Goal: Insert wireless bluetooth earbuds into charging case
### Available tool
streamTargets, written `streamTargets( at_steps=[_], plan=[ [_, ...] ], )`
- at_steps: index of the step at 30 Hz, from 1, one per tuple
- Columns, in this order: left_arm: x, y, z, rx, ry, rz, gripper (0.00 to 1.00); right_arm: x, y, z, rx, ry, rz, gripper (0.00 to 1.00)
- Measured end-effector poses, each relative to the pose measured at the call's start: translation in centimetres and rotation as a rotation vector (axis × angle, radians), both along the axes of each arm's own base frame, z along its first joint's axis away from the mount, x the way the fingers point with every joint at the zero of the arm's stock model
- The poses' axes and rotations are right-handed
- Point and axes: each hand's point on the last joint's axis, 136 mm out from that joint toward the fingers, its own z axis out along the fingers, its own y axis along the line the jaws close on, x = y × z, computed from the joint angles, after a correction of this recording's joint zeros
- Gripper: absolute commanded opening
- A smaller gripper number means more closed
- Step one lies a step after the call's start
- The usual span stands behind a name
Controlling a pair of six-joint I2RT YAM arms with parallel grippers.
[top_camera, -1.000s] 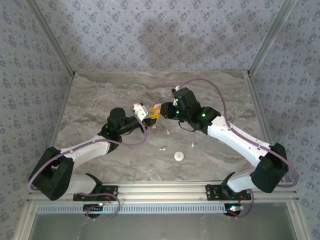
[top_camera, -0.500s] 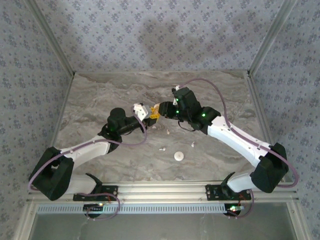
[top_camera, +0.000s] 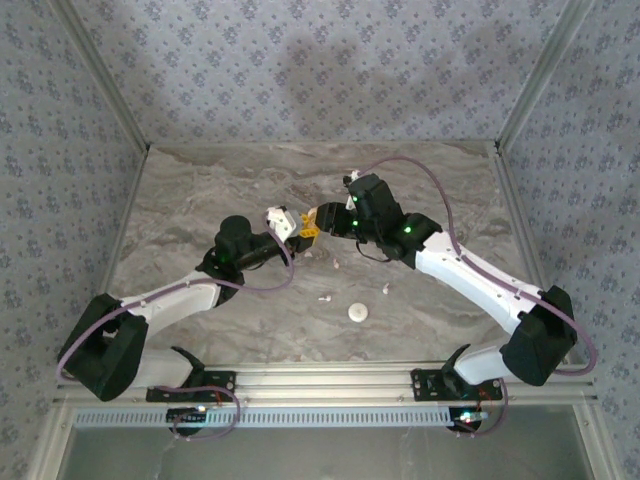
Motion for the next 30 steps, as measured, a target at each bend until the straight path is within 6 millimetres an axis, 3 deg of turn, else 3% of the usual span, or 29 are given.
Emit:
streamTargets(
  at_steps=[30],
  plan=[
    [-0.3, -0.2, 1.0, -0.020, -0.028, -0.006, 0.11, -0.4, -0.4, 1.5, 0.043, -0.009, 0.023, 0.48]
  ],
)
